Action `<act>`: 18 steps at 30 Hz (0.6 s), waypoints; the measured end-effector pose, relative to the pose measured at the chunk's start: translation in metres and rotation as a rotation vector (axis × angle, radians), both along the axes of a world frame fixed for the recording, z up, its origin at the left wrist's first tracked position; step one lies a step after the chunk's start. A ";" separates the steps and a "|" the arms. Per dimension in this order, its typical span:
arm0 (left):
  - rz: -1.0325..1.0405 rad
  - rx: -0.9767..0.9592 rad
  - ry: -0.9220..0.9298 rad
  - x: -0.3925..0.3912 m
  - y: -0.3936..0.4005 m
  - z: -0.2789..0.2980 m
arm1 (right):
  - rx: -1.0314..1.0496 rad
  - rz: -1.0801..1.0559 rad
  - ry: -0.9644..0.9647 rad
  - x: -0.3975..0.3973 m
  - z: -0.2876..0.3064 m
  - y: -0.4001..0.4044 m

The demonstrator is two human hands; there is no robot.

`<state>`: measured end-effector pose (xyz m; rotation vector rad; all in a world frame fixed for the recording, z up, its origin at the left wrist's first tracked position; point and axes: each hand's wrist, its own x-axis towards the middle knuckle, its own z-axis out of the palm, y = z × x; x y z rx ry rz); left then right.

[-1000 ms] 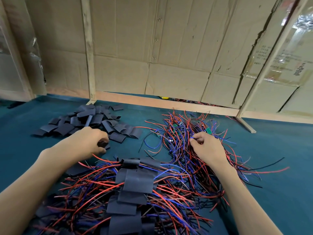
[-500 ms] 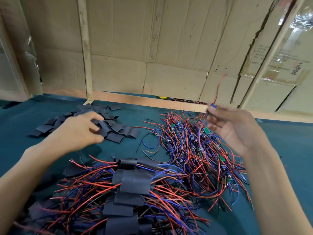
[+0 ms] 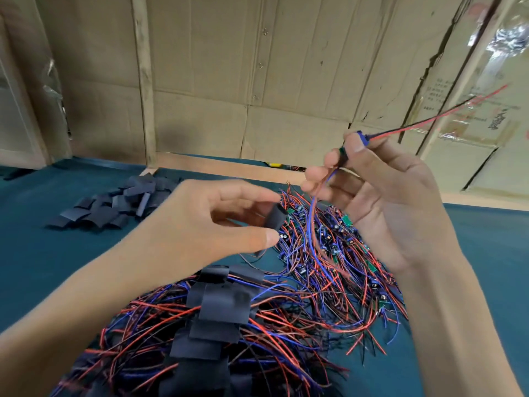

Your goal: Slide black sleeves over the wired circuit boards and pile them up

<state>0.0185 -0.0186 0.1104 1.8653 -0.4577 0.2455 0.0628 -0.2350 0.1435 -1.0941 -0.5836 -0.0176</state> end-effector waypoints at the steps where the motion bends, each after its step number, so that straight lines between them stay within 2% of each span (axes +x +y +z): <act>1: -0.030 -0.027 0.033 0.001 -0.001 -0.002 | 0.010 0.019 -0.007 -0.002 -0.001 0.005; 4: -0.087 -0.074 0.079 0.003 -0.001 -0.004 | -0.088 0.035 -0.020 -0.004 -0.005 0.012; 7: 0.013 -0.042 -0.025 0.002 0.002 -0.002 | -0.243 0.082 -0.008 -0.002 -0.006 0.008; 10: 0.117 0.019 -0.179 0.001 0.006 0.001 | -0.293 0.179 0.089 0.000 -0.007 0.004; 12: 0.159 0.042 -0.251 0.002 0.010 0.002 | -0.318 0.113 0.110 0.002 -0.011 0.005; 15: 0.220 0.127 -0.318 0.005 0.016 0.001 | -0.435 0.024 0.109 0.006 -0.015 0.007; 18: 0.270 0.170 -0.333 0.011 0.023 -0.002 | -0.529 0.123 0.179 0.013 -0.019 0.005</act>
